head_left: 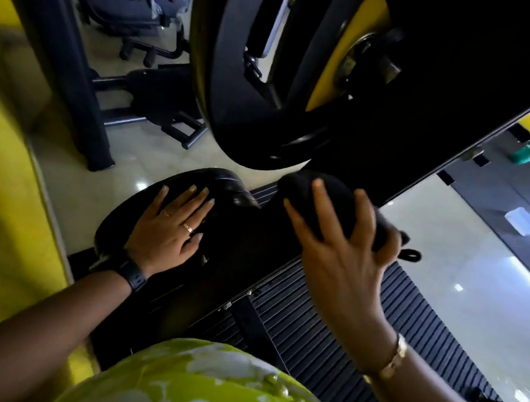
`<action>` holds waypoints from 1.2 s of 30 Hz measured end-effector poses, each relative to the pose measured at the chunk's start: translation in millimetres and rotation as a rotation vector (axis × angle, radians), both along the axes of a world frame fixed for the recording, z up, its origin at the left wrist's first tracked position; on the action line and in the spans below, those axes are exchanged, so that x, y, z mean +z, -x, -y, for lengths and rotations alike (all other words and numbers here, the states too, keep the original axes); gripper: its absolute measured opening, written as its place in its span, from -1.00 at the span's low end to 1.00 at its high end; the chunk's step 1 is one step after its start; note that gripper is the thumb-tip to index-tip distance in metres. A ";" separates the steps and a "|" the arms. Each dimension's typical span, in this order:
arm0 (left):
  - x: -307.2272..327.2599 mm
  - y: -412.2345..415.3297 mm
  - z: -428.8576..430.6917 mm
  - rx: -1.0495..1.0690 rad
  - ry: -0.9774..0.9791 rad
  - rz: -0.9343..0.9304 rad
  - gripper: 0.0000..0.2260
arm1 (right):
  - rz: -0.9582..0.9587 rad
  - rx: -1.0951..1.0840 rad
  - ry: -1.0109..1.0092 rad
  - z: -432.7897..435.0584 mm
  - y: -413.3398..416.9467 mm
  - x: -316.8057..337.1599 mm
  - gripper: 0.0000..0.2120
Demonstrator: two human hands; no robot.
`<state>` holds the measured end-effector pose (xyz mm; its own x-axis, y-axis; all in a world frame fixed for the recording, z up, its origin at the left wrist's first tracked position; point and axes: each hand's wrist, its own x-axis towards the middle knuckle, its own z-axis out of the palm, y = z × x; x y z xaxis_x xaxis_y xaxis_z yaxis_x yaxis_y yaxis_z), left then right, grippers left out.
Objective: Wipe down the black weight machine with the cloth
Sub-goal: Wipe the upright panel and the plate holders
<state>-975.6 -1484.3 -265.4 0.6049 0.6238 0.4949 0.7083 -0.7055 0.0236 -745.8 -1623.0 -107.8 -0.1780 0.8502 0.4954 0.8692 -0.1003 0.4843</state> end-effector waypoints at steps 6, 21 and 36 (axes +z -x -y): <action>-23.1 16.5 -11.4 -0.010 0.142 -0.100 -0.43 | 0.188 -0.115 -0.125 -34.5 24.9 -26.1 -0.40; -42.7 26.7 -11.9 -0.057 0.235 0.070 -0.45 | -0.052 0.053 0.024 -7.6 21.9 -43.4 -0.50; -41.8 25.3 -16.2 -0.074 0.206 0.077 -0.45 | 0.244 0.151 0.668 -9.3 63.3 -146.6 -0.44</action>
<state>-1000.8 -1468.1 -307.2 0.6184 0.6715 0.4083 0.6450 -0.7305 0.2245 -809.1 -1613.7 -254.4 -0.3566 0.9147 -0.1899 0.7093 0.3974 0.5822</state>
